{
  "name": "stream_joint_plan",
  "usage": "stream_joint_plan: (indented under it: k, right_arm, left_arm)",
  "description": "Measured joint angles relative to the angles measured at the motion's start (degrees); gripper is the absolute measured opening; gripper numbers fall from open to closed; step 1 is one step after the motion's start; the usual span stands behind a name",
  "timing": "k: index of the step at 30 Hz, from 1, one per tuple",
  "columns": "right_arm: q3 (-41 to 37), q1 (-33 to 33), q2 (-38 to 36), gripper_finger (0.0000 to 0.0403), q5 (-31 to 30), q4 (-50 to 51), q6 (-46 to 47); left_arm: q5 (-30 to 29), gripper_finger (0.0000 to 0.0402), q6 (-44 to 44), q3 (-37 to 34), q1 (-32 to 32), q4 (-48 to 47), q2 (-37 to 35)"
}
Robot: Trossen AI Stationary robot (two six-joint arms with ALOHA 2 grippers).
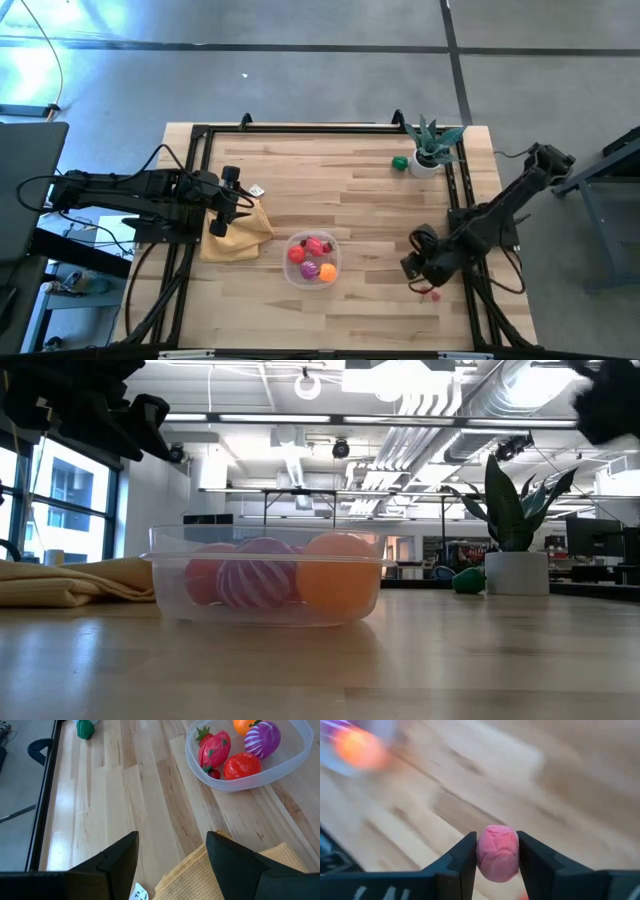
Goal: Pick and placing Produce into tupperware
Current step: Put the top pink peach into the transparent bin
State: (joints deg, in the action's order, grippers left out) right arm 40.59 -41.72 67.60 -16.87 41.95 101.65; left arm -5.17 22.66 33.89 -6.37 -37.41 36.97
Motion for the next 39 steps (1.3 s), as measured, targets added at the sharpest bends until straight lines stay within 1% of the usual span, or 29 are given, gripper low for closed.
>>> stream_joint_plan:
  k: [5, 9, 13, 16, 20, 24, 28, 31, 35, 39]
  right_arm:
    - [7.2, 6.3, 0.0, 0.0117, -7.0, 0.1, -17.6]
    - [12.4, 11.5, 0.0, 0.0117, -10.0, -2.0, -34.1]
    - [14.8, 16.1, 0.0, 0.0117, -9.2, -10.9, -52.9]
    - [15.0, 18.9, 1.0, 0.0117, -5.3, -17.8, -63.3]
    - [15.0, 22.2, 4.4, 0.0117, -0.7, -20.4, -69.7]
    - [15.0, 25.7, 9.8, 0.0117, 2.7, -23.2, -74.7]
    - [15.0, 28.9, 16.7, 0.0117, 9.0, -32.6, -82.2]
    - [15.0, 30.8, 21.8, 0.0117, 13.2, -39.0, -85.8]
    - [15.0, 31.9, 27.0, 0.0117, 14.9, -41.8, -87.7]
    - [14.9, 32.1, 30.6, 0.0117, 16.0, -43.6, -88.7]
  left_arm:
    - [0.0, 0.0221, 0.0, 0.0, 0.0, 0.0, 0.0]
    - [0.0, 0.0221, 0.0, 0.0, 0.0, 0.0, 0.0]
    - [0.0, 0.0221, 0.0, 0.0, 0.0, 0.0, 0.0]
    - [0.0, 0.0221, 0.0, 0.0, 0.0, 0.0, 0.0]
    - [0.0, 0.0221, 0.0, 0.0, 0.0, 0.0, 0.0]
    - [0.0, 0.0221, 0.0, 0.0, 0.0, 0.0, 0.0]
    - [0.0, 0.0221, 0.0, 0.0, 0.0, 0.0, 0.0]
    - [0.0, 0.0221, 0.0, 0.0, 0.0, 0.0, 0.0]
    - [0.0, 0.0221, 0.0, 0.0, 0.0, 0.0, 0.0]
    - [0.0, 0.0221, 0.0, 0.0, 0.0, 0.0, 0.0]
